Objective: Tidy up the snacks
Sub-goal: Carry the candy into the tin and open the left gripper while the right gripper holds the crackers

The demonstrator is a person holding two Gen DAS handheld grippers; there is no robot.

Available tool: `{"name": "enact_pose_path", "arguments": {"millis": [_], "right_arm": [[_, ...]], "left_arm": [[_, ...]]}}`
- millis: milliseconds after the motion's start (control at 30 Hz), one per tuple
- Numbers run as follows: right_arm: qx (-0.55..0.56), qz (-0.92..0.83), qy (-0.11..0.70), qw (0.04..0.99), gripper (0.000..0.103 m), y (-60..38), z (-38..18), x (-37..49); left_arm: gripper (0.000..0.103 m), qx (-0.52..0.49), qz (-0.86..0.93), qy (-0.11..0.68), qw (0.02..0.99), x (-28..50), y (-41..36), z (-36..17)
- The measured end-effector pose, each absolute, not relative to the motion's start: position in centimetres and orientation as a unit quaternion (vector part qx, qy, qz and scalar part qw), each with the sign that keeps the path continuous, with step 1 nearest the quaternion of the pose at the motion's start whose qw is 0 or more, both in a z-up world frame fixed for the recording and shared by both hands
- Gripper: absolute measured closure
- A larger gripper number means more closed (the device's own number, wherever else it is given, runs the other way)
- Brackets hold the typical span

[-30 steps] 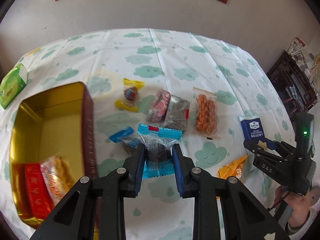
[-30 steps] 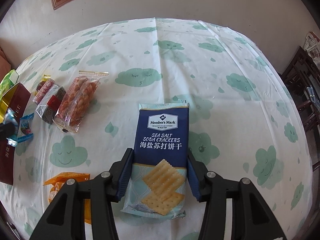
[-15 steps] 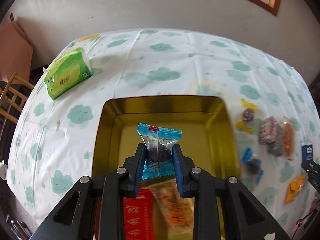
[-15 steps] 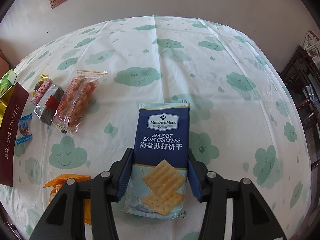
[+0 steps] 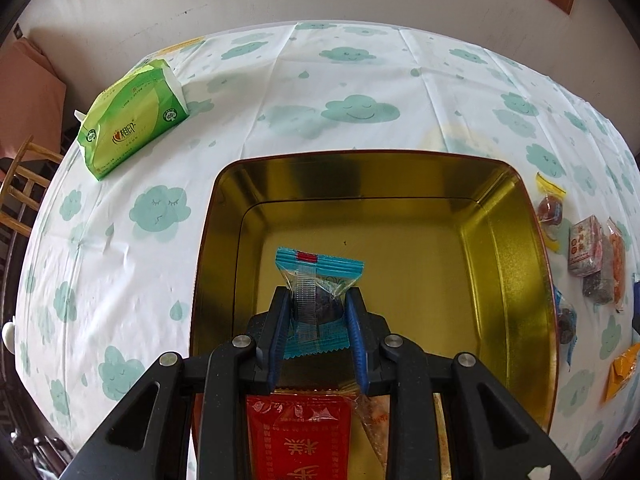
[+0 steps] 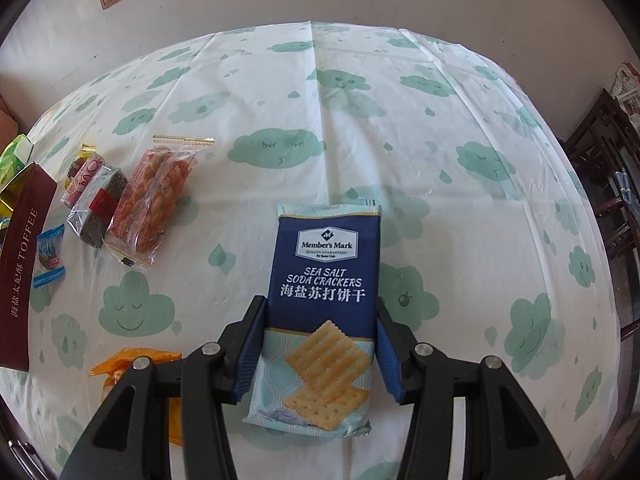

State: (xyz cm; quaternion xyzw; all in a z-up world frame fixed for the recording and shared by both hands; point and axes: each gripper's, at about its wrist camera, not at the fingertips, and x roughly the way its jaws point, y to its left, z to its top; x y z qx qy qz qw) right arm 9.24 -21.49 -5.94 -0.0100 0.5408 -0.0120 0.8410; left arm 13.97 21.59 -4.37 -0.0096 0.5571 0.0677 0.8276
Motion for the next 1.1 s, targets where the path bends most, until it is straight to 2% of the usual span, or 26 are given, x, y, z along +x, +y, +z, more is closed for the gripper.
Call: {"name": "enact_pose_path", "arguments": {"millis": [33,200,300,367,433,467,933,1100], "right_arm": [[-0.010,-0.012,0.542,0.840,0.051,-21.5,-5.9,9.3],[-0.009,-0.013,0.542,0.840,0.052,-21.5,-5.9,9.3],[-0.009,-0.014,0.541,0.841,0.052,-21.5,-5.9,9.3],[-0.008,-0.014,0.540,0.841,0.052,-21.5,-5.9,9.3],[-0.008,-0.014,0.540,0.841,0.052,-21.5,-5.9,9.3],[-0.007,-0.015,0.540,0.842,0.052,-21.5,-5.9,9.3],[-0.003,-0.042,0.510,0.859,0.053,-21.4,-4.5,9.0],[0.001,-0.036,0.492,0.870,0.053,-20.8,-2.7,8.9]], "left_arm": [[0.075,-0.008,0.070,0.557,0.828,13.9,21.6,-4.4],[0.075,-0.007,0.072,0.558,0.827,13.8,21.7,-4.5],[0.070,-0.007,0.072,0.556,0.828,13.6,21.7,-4.4],[0.066,-0.007,0.074,0.554,0.829,13.3,21.7,-4.2],[0.051,-0.011,0.075,0.549,0.832,13.1,21.7,-3.9],[0.049,-0.013,0.074,0.546,0.835,13.0,21.7,-3.7],[0.027,-0.034,0.064,0.511,0.857,9.9,22.1,-0.4],[0.023,-0.072,0.053,0.500,0.861,8.4,23.0,0.8]]}}
